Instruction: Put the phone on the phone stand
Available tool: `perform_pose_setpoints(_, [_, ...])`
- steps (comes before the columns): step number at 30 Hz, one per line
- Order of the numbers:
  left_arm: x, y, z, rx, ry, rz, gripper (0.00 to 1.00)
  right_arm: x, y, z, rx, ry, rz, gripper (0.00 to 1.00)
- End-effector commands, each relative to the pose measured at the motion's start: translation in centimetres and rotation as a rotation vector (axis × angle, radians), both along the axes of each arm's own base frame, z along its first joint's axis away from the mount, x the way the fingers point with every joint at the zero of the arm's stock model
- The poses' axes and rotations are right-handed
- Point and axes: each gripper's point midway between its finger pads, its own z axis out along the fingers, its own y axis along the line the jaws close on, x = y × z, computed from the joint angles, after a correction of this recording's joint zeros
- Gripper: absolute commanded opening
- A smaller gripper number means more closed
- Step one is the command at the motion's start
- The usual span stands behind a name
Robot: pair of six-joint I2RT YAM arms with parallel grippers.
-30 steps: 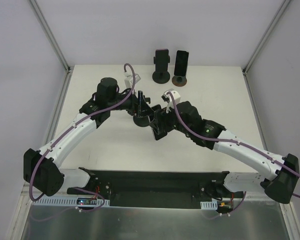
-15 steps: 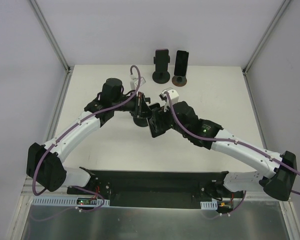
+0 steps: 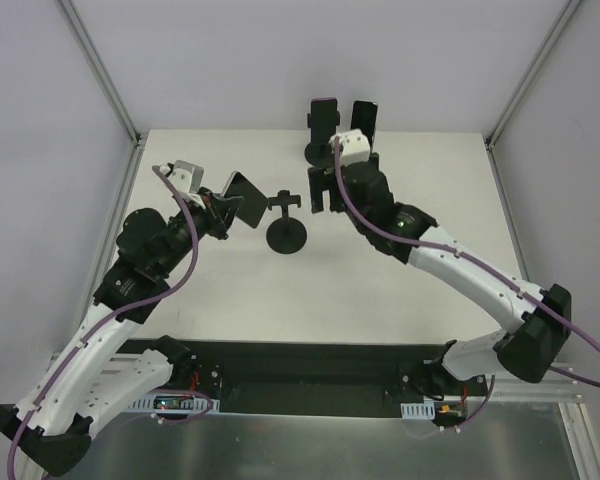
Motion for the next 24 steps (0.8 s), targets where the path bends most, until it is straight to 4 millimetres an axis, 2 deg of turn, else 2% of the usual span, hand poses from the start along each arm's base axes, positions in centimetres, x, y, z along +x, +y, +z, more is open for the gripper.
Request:
perform_pose_setpoints(1, [1.7, 2.7, 2.2, 0.022, -0.165, 0.161, 0.00, 5.0, 1.3, 4.8, 0.099, -0.078, -0.003, 0.96])
perform_pose_setpoints(2, [1.7, 2.7, 2.0, 0.026, -0.167, 0.163, 0.00, 5.7, 1.4, 5.7, 0.117, -0.088, 0.004, 0.96])
perform_pose_setpoints(3, [1.9, 2.7, 1.9, 0.032, -0.166, 0.167, 0.00, 5.8, 2.2, 5.5, 0.126, -0.076, 0.044, 0.96])
perform_pose_setpoints(5, [2.1, 2.7, 1.8, 0.041, -0.167, 0.169, 0.00, 6.2, 3.2, 3.6, 0.116, -0.038, 0.081, 0.96])
perform_pose_setpoints(7, [2.4, 2.6, 1.4, 0.051, -0.158, 0.171, 0.00, 5.8, 4.6, 1.6, 0.127, -0.008, 0.151, 0.89])
perform_pose_setpoints(8, [2.4, 2.6, 1.3, 0.052, -0.157, 0.169, 0.00, 5.4, 5.0, -0.4, 0.116, 0.024, 0.177, 0.81])
perform_pose_setpoints(9, [2.4, 2.5, 1.4, 0.053, -0.158, 0.166, 0.00, 4.8, 5.7, -1.1, 0.125, 0.044, 0.229, 0.77])
perform_pose_setpoints(11, [2.4, 2.6, 1.5, 0.050, -0.159, 0.166, 0.00, 4.1, 6.8, -1.4, 0.147, 0.044, 0.282, 0.67])
perform_pose_setpoints(12, [2.4, 2.6, 1.3, 0.056, -0.157, 0.168, 0.00, 3.5, 7.0, -2.5, 0.139, 0.057, 0.303, 0.66])
perform_pose_setpoints(13, [2.4, 2.6, 1.4, 0.055, -0.160, 0.166, 0.00, 3.5, 7.2, -2.1, 0.142, 0.024, 0.304, 0.66])
perform_pose_setpoints(14, [2.5, 2.7, 1.3, 0.058, -0.158, 0.174, 0.00, 3.1, 7.5, -2.6, 0.113, 0.011, 0.307, 0.66])
perform_pose_setpoints(19, [3.1, 2.9, 0.7, 0.088, -0.149, 0.189, 0.00, 4.1, 6.9, -4.6, 0.023, 0.031, 0.234, 0.63])
perform_pose_setpoints(24, [3.3, 2.6, 0.3, 0.092, -0.138, 0.180, 0.00, 4.1, 7.0, -4.9, 0.021, 0.039, 0.235, 0.62])
